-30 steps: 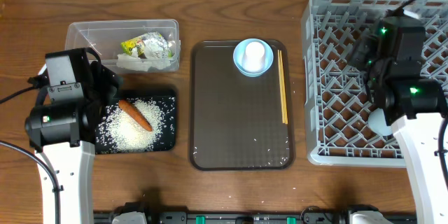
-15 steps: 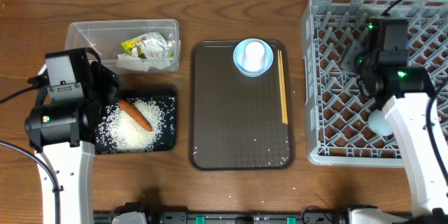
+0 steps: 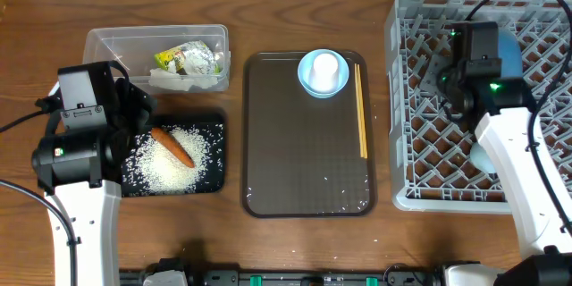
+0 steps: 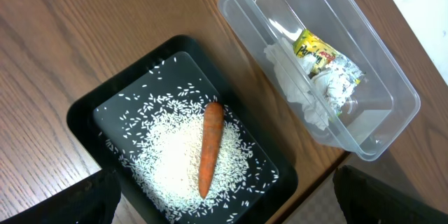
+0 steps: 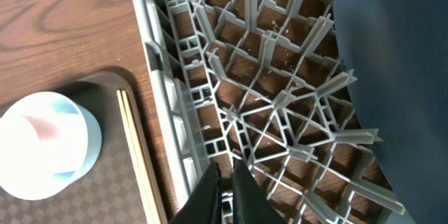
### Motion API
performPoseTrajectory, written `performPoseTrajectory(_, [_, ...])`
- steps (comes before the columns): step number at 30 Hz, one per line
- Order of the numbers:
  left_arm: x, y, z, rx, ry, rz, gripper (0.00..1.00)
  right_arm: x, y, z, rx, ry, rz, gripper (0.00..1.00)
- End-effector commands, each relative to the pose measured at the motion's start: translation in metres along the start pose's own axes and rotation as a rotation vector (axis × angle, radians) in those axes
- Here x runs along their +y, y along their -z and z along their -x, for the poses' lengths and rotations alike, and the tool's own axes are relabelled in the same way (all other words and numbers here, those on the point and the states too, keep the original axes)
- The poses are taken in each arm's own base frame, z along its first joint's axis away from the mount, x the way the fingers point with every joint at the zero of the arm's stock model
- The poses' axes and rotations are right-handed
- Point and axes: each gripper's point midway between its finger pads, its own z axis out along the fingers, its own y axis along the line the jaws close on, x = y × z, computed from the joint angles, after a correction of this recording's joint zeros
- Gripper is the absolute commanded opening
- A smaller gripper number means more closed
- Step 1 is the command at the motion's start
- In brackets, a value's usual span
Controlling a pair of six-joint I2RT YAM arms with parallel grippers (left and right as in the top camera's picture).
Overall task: Sort waste into correct bins and load items into the dishwasher rack
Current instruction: 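Reach the right gripper down to the white cup on the blue saucer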
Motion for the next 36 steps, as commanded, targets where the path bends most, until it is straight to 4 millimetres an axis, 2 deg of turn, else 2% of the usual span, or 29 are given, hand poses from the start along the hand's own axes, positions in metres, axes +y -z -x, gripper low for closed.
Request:
performPoseTrajectory(1, [0.002,0.0,0.001,-0.002,0.006,0.006,0.99,-0.002,0.01,0.006,-0.038,-0.032,-0.014,0.03])
performPoseTrajectory(3, [0.002,0.0,0.001,-0.002,0.006,0.006,0.99,0.006,0.014,0.005,-0.031,-0.028,0.032,0.02])
performPoseTrajectory(5, [0.002,0.0,0.001,-0.002,0.006,0.006,0.99,0.028,0.02,0.0,-0.006,-0.016,0.134,0.04])
performPoseTrajectory(8, [0.002,0.0,0.001,-0.002,0.006,0.006,0.99,0.074,0.035,-0.013,0.052,0.018,0.357,0.17])
performPoseTrajectory(10, [0.002,0.0,0.001,-0.002,0.006,0.006,0.99,0.101,0.044,-0.02,0.073,0.05,0.468,0.19])
performPoseTrajectory(15, [0.002,0.0,0.001,-0.002,0.006,0.006,0.99,0.138,0.058,-0.022,0.014,0.144,0.552,0.27])
performPoseTrajectory(21, [0.002,0.0,0.001,-0.002,0.006,0.006,0.99,0.168,0.067,-0.04,-0.017,0.211,0.543,0.29])
performPoseTrajectory(24, [0.002,0.0,0.001,-0.002,0.006,0.006,0.99,0.176,0.058,-0.053,-0.027,0.219,0.467,0.29])
performPoseTrajectory(28, [0.002,0.0,0.001,-0.002,0.006,0.006,0.99,0.186,0.032,-0.075,-0.012,0.197,0.358,0.31])
performPoseTrajectory(31, [0.002,0.0,0.001,-0.002,0.006,0.006,0.99,0.199,0.009,-0.093,0.01,0.229,0.339,0.34])
performPoseTrajectory(36, [0.002,0.0,0.001,-0.002,0.006,0.006,0.99,0.209,-0.022,-0.112,0.049,0.252,0.321,0.36])
